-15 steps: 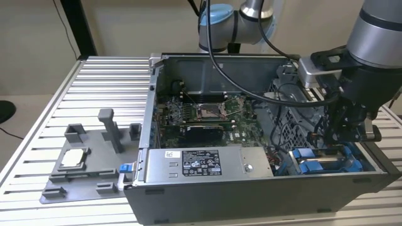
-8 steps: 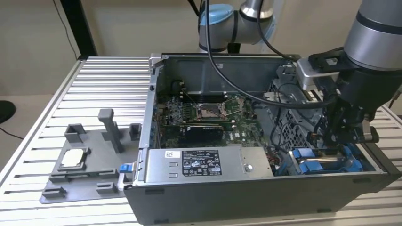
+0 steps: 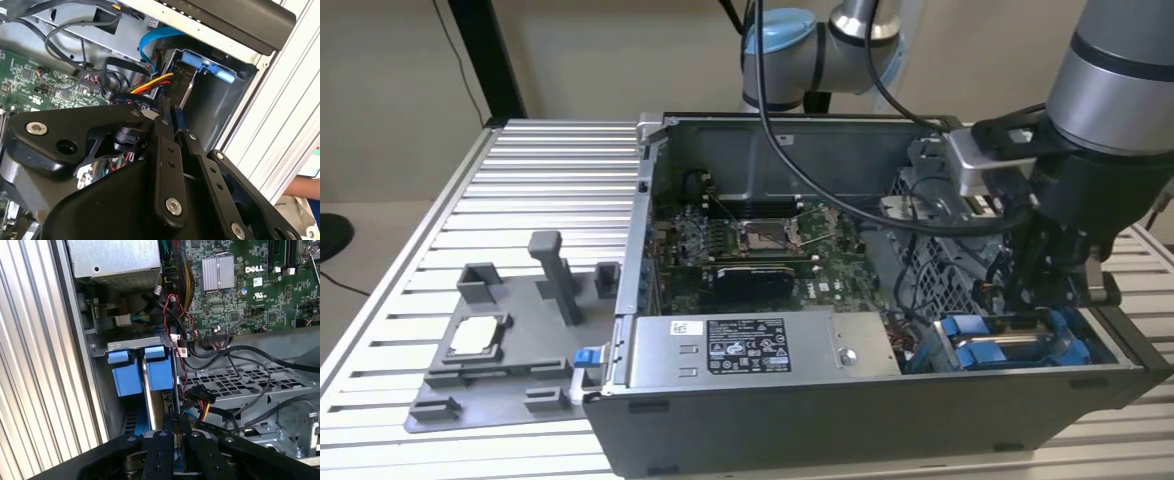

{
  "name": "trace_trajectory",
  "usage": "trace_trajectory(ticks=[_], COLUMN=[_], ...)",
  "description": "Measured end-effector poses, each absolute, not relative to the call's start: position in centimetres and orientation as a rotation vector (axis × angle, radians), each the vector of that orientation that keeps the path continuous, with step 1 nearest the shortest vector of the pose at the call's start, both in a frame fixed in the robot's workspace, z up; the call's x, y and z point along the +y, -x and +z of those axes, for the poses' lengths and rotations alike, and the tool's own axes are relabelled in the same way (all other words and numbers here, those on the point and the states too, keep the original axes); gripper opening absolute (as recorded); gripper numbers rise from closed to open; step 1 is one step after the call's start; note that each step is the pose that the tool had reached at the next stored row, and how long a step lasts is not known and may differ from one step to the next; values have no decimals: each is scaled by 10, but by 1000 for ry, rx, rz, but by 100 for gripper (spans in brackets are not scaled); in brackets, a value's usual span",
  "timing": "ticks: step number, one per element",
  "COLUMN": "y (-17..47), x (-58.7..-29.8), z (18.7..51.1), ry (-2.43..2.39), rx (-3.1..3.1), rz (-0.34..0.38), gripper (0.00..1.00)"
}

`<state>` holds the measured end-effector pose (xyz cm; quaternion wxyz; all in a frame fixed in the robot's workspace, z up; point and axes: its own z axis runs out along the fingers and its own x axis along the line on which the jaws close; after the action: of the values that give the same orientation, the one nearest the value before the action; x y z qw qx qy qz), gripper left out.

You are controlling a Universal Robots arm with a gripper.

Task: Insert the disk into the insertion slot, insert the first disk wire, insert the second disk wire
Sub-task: 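Insert the first disk wire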

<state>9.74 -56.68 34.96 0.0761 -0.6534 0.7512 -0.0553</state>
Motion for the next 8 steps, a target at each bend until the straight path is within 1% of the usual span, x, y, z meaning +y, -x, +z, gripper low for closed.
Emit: trace_trajectory(ticks=[8], y=[-97], x=[-567], z=[346], ry=[1958], rx=[2251], rz=[-168], gripper=[0])
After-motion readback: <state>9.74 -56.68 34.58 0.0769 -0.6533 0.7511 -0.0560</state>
